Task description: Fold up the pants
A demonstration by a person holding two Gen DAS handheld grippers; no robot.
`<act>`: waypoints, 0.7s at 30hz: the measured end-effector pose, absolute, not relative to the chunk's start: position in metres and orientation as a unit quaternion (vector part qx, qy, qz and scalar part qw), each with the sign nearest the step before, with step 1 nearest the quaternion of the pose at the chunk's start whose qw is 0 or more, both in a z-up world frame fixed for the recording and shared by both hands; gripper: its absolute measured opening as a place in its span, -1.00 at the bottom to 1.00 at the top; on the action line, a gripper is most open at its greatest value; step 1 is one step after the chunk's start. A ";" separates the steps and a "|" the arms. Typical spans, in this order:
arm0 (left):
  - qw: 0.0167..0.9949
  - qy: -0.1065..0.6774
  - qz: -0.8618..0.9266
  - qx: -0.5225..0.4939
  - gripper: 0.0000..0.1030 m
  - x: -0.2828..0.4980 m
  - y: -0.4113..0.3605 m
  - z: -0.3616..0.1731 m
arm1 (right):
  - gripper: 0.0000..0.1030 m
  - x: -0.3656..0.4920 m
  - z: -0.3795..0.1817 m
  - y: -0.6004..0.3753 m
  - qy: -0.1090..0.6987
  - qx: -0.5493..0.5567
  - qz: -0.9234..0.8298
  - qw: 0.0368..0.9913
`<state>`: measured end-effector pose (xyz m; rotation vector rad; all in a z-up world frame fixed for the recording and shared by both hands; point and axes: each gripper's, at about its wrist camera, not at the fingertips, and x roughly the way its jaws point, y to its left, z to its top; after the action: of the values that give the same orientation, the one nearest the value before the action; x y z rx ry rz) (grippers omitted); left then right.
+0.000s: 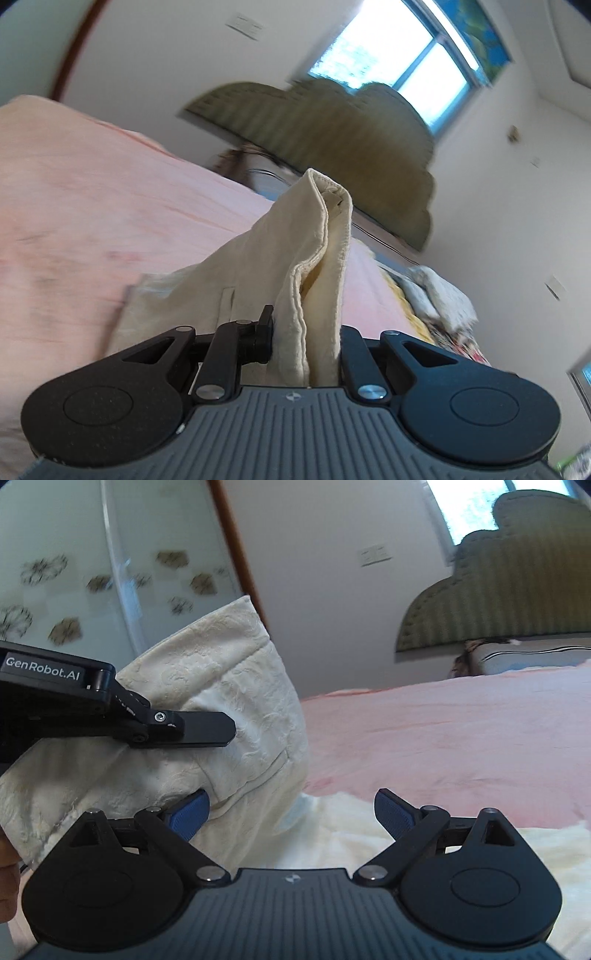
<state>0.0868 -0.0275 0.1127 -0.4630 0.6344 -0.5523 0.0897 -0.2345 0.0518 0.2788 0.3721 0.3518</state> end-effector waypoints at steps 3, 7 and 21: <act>0.879 0.315 -0.286 -0.217 -0.71 0.095 -0.064 0.108 | 0.88 0.077 0.053 -0.268 0.172 0.158 0.153 0.960; 0.864 0.340 -0.298 -0.221 -0.66 0.106 -0.104 0.084 | 0.88 0.075 0.049 -0.309 0.179 0.162 0.117 0.964; 0.814 0.452 -0.314 -0.183 -0.24 0.141 -0.199 -0.012 | 0.88 0.056 -0.008 -0.379 0.258 0.162 -0.024 0.952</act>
<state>0.1411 -0.1993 -0.0116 -0.3897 0.9650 -0.6704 0.0564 -0.3791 -0.0083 0.3297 0.5245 -0.0497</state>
